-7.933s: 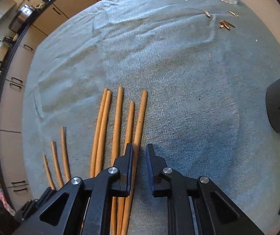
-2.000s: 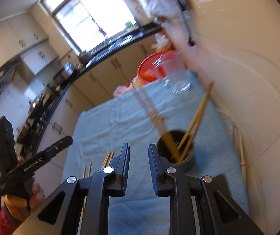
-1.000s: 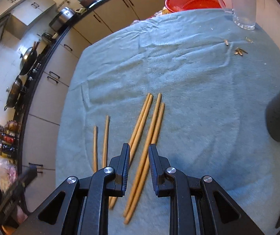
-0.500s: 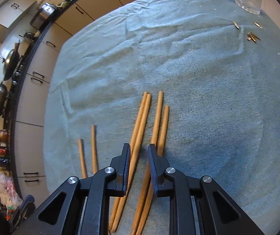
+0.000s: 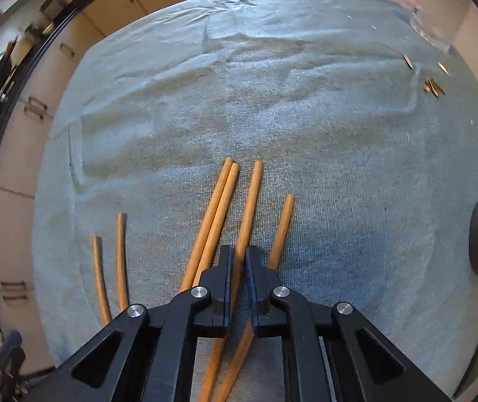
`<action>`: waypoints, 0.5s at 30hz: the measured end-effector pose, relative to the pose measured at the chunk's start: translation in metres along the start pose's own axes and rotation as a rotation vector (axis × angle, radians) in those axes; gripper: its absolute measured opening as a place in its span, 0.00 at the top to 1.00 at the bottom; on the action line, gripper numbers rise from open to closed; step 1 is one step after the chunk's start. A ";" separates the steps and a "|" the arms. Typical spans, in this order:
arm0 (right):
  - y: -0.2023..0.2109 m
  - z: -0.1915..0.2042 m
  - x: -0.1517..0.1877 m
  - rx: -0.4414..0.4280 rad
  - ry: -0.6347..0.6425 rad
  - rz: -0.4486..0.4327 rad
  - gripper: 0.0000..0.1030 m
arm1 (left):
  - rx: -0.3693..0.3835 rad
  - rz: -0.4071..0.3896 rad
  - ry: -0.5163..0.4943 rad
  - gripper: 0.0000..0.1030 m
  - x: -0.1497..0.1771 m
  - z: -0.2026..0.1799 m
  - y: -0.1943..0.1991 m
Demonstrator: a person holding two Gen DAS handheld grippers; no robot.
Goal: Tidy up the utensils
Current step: 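Close right tool on a chopstick while left tool closes on another chopstick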
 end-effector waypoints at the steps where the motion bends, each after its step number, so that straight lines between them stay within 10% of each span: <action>1: 0.000 -0.001 0.002 -0.014 -0.001 0.003 0.93 | 0.008 0.008 -0.009 0.72 -0.002 -0.005 -0.004; 15: 0.105 0.003 0.039 -0.187 0.036 -0.217 0.93 | 0.010 0.153 -0.066 0.68 -0.014 -0.052 -0.088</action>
Point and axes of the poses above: each gripper's, at about its wrist camera, not at the fingertips, and y roughly against the way its jaws point, z to its left, x to its underside, the point moved 8 cm from there along -y, roughly the way its jaws point, and after that the axes turned 2 degrees about z, right-handed, at the moved point
